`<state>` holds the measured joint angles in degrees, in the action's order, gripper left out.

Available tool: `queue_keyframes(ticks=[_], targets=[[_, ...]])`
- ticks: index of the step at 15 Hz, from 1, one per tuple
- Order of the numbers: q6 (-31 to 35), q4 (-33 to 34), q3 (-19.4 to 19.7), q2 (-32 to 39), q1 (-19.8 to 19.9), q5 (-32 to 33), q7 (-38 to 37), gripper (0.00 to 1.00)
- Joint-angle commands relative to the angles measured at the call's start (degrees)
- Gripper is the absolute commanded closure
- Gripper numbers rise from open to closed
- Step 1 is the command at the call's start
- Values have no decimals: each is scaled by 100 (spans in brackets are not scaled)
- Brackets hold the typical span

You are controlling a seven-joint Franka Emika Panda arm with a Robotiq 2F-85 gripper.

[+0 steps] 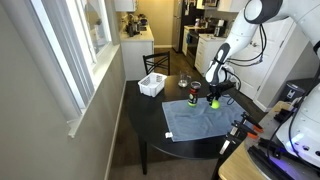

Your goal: Put the green ball inside the black container

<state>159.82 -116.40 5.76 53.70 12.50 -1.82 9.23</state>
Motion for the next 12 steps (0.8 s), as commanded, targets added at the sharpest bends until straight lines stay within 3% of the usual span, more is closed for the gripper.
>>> queue_keyframes(ticks=[1,8,12], targets=[[-244,-784,-335,-1017,311,142,392,62],[-175,-1269,-850,-2050,641,-136,717,62],[477,-1472,-1366,-2434,986,-544,913,62]])
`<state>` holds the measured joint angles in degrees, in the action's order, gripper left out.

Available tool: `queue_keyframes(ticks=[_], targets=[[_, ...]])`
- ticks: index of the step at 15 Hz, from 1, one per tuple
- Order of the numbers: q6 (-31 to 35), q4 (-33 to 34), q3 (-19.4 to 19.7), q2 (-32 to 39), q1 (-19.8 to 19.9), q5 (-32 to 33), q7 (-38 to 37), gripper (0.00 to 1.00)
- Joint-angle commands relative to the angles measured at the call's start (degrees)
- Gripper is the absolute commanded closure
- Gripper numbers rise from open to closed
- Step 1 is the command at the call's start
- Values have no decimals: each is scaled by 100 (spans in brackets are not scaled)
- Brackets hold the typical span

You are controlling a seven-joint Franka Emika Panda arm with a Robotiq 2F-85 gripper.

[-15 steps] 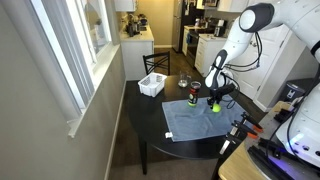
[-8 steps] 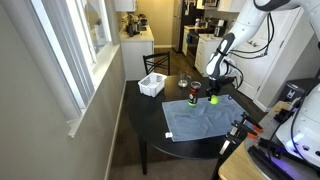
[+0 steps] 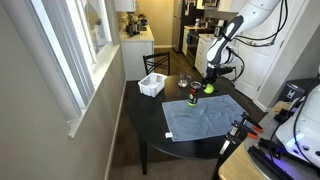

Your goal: Put the green ball inside the black container

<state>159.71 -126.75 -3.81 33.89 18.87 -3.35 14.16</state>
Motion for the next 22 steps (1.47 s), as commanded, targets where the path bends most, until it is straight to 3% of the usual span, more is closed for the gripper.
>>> queue_keyframes(ticks=[1,6,9,13,17,22], targets=[[760,-513,-624,-529,507,-562,535,62],[1846,-754,-1781,-552,1475,-867,921,62],[2378,-825,-2045,-444,1820,-485,657,62],[2742,-851,-2041,-308,2068,74,393,62],[3123,-709,-1687,44,1940,597,138,62],[3630,-456,-1673,577,2028,1139,-334,62]])
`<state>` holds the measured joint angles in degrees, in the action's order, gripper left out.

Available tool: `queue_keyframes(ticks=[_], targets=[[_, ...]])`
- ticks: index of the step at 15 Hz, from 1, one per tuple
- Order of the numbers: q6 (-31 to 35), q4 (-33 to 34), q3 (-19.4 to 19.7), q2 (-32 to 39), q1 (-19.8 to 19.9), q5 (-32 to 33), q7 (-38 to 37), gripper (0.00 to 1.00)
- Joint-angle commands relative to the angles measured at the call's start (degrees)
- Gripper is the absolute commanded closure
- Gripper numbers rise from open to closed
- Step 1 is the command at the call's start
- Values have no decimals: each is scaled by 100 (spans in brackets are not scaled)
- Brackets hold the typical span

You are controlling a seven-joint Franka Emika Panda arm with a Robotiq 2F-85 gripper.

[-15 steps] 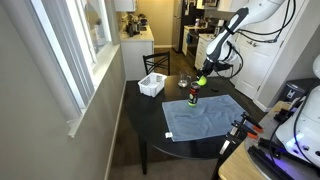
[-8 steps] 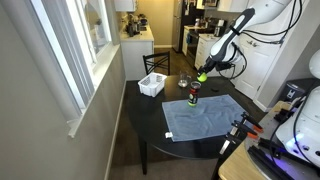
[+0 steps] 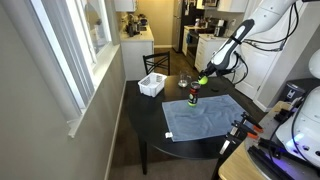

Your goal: Put the green ball inside the black container

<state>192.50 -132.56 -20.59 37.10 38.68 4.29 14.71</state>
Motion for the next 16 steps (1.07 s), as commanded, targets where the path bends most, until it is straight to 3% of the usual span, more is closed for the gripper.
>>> queue_keyframes(ticks=[1,5,16], targets=[[412,163,23,314,34,465,-489,62],[616,305,-37,488,127,833,-837,62],[284,285,-466,462,566,1225,-1224,62]])
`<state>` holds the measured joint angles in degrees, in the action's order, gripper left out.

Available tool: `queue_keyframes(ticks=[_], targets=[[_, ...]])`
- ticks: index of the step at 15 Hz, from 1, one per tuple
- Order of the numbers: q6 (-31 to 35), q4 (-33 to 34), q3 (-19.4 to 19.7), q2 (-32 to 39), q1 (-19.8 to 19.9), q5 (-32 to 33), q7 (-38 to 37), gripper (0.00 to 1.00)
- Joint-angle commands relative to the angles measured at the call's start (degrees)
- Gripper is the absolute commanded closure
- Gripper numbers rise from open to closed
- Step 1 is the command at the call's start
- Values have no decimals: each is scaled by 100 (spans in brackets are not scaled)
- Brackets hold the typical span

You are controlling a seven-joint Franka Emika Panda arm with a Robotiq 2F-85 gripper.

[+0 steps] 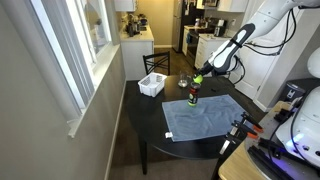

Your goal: Put the green ball inside the black container

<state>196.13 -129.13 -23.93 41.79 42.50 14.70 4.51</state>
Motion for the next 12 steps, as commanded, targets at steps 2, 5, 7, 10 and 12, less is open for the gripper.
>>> queue_keyframes(ticks=[2,5,7,10,12], targets=[[-1,-47,-120,48,189,187,-180,62],[69,-44,-168,135,270,248,-155,7],[13,-6,-166,187,274,218,-179,0],[-255,46,-24,176,122,65,-236,0],[-439,86,-55,213,150,9,-247,0]])
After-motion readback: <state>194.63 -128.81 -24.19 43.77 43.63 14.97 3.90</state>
